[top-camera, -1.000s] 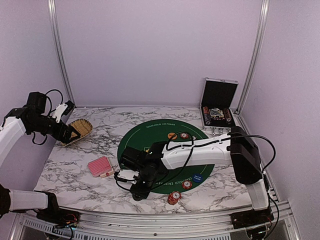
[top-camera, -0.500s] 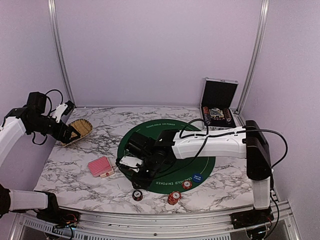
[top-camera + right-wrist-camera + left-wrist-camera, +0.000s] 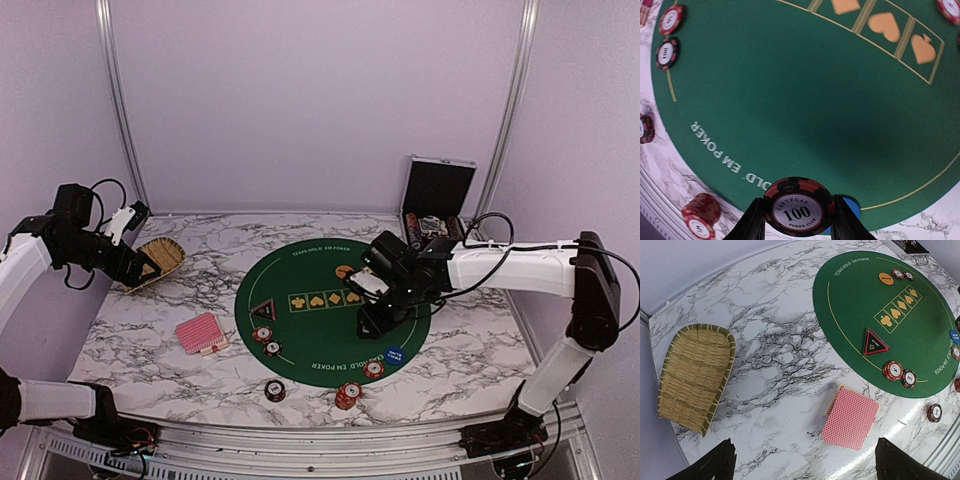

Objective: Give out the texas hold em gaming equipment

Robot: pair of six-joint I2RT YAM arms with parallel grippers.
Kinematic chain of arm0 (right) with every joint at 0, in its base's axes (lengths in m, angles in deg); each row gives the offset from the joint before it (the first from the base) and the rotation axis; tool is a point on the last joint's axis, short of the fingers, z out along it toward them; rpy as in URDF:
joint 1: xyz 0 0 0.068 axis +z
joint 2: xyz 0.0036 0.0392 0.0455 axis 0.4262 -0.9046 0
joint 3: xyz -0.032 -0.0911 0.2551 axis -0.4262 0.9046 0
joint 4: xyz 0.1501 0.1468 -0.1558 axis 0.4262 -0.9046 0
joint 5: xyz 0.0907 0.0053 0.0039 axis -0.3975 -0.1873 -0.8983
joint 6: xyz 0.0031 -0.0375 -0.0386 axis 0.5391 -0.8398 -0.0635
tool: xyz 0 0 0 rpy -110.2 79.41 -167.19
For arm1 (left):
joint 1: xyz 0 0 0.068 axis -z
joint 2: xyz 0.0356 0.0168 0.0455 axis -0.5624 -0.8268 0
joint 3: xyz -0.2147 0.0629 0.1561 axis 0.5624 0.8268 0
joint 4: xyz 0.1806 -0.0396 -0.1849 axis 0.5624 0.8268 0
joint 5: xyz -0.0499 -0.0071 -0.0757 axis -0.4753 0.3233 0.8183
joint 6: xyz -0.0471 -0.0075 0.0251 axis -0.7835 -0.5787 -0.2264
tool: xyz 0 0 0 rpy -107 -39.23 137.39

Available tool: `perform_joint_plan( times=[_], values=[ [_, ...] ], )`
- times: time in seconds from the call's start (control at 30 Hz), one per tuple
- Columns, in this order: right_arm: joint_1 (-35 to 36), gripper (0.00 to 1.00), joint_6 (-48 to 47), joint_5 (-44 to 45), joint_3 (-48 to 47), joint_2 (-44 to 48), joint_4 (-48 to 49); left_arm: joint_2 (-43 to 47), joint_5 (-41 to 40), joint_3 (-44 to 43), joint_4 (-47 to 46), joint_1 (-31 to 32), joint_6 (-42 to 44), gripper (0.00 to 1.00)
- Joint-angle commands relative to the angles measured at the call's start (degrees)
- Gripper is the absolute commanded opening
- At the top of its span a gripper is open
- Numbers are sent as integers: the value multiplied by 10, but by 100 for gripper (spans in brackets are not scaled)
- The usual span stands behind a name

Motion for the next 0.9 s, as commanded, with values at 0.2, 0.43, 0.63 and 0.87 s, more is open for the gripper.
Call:
perform_joint_plan(
  times=[0.2, 0.43, 0.63, 0.87],
  values=[
    [-130, 19, 44, 42, 121, 64, 50, -3, 15, -13, 13, -3, 7, 99],
    [-157, 19, 43, 36, 148, 36, 85, 2, 11, -9, 13, -3, 7, 99],
    [-157, 20, 43, 30, 159, 27, 96, 0, 22, 1, 13, -3, 11, 99],
    [-157, 38, 48, 33, 169, 22, 95, 2, 29, 9, 13, -3, 17, 99]
  ],
)
